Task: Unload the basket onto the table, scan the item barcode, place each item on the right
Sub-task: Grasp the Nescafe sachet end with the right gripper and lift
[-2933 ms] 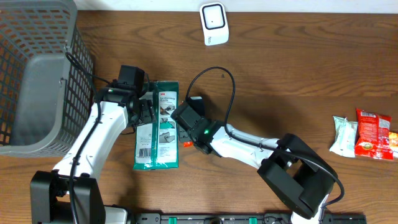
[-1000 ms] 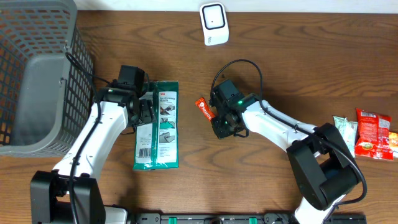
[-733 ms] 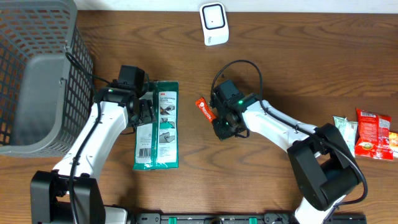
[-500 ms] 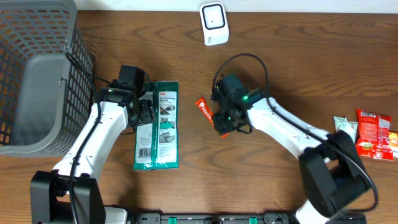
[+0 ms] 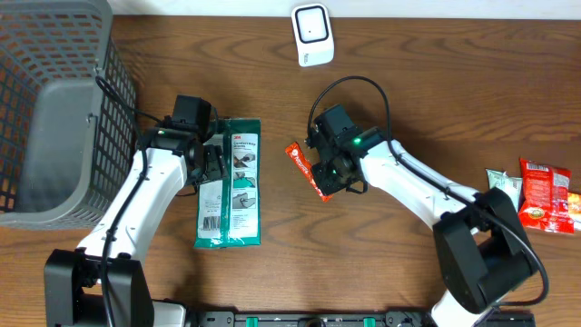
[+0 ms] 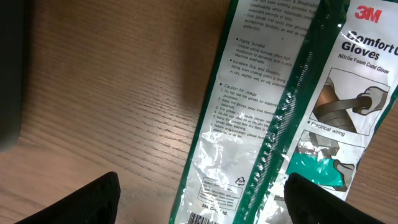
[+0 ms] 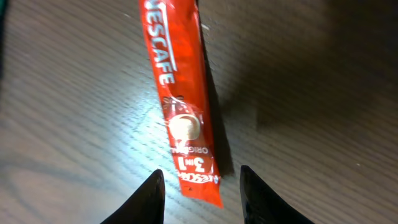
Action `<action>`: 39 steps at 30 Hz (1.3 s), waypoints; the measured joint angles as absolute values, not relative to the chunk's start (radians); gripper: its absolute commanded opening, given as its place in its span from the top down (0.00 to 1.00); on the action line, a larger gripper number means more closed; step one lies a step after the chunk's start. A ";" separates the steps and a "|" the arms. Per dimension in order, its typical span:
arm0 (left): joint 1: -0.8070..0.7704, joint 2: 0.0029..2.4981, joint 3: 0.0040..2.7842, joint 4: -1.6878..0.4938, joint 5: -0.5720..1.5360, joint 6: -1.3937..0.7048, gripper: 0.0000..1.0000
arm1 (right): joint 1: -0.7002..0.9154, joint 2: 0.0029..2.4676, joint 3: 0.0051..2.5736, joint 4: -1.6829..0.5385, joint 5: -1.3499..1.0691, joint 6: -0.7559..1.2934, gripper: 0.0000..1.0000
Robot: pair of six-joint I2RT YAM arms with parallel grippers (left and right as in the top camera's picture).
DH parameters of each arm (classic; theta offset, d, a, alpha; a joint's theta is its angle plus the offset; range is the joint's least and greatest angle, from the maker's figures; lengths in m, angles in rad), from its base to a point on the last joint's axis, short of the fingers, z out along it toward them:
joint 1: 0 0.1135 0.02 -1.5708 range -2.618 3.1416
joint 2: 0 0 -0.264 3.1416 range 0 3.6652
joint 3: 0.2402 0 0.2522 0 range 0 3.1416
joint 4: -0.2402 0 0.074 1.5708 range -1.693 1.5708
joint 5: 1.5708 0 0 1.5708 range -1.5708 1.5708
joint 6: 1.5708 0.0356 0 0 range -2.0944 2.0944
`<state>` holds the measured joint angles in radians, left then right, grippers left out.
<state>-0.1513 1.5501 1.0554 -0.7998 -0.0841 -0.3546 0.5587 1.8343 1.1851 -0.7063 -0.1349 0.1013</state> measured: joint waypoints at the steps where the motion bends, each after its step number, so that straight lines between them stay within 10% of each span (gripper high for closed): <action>1: -0.151 1.550 1.055 -0.800 -0.084 -0.355 0.15 | 0.559 1.841 1.185 -0.706 -0.130 0.101 0.65; 28: -0.151 1.550 1.055 -0.799 -0.084 -0.355 0.15 | 0.559 1.847 1.062 -0.541 -0.142 0.098 0.70; 35: -0.151 1.550 1.055 -0.800 -0.084 -0.355 0.15 | 0.561 1.841 1.041 -0.500 -0.165 0.100 0.99; 39: -0.151 1.550 1.055 -0.800 -0.084 -0.355 0.15 | 0.566 1.839 1.044 -0.520 -0.175 0.101 0.99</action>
<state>-0.1513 1.5501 1.0554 -0.7998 -0.0841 -0.3546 0.5659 1.8393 1.0443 -0.5198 -0.1753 0.1013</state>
